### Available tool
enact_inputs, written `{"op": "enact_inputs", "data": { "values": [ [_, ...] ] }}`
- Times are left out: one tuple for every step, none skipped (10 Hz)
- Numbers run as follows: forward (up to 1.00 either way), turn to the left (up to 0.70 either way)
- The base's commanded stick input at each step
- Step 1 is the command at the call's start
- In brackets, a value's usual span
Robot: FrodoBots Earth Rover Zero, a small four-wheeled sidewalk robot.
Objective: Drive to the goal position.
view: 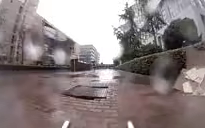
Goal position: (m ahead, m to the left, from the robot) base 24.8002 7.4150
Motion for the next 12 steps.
{"op": "enact_inputs", "data": {
  "values": [
    [0.7,-0.14],
    [0.7,-0.09],
    [0.7,-0.02],
    [0.7,0.0],
    [0.7,0.0],
    [0.7,0.0],
    [0.7,0.0],
    [0.7,0.0],
    [0.7,0.0],
    [0.7,0.0],
    [0.7,0.0],
    [0.7,-0.14]
  ]
}}
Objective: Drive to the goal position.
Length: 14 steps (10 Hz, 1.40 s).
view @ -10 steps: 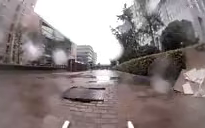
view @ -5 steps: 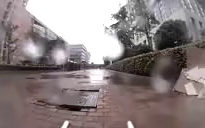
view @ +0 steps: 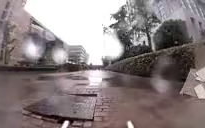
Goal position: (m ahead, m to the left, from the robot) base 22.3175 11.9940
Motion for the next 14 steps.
{"op": "enact_inputs", "data": {
  "values": [
    [0.7,-0.14],
    [0.7,-0.14],
    [0.7,-0.14],
    [0.7,-0.14],
    [0.7,-0.14],
    [0.7,-0.14],
    [0.7,-0.14],
    [0.7,-0.14],
    [0.7,-0.14],
    [0.7,-0.14],
    [0.7,-0.14],
    [0.7,-0.13],
    [0.7,-0.04],
    [0.7,0.0]
  ]
}}
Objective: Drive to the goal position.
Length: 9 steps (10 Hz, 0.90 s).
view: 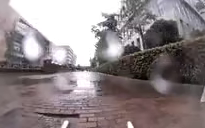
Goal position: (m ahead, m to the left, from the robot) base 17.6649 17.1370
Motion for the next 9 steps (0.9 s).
{"op": "enact_inputs", "data": {
  "values": [
    [0.7,0.0],
    [0.7,0.0],
    [0.7,0.0],
    [0.7,0.0],
    [0.7,0.0],
    [0.7,0.0],
    [0.7,0.0],
    [0.7,0.0],
    [0.7,0.04]
  ]
}}
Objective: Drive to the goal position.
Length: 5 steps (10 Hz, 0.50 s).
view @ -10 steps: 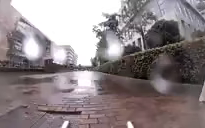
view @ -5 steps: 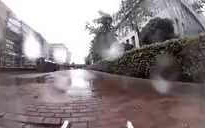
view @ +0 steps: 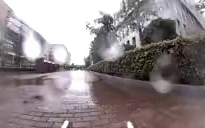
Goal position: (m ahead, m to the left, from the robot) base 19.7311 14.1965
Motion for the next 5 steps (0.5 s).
{"op": "enact_inputs", "data": {
  "values": [
    [0.7,0.14],
    [0.7,0.14],
    [0.7,0.14],
    [0.7,0.14],
    [0.7,0.14]
  ]
}}
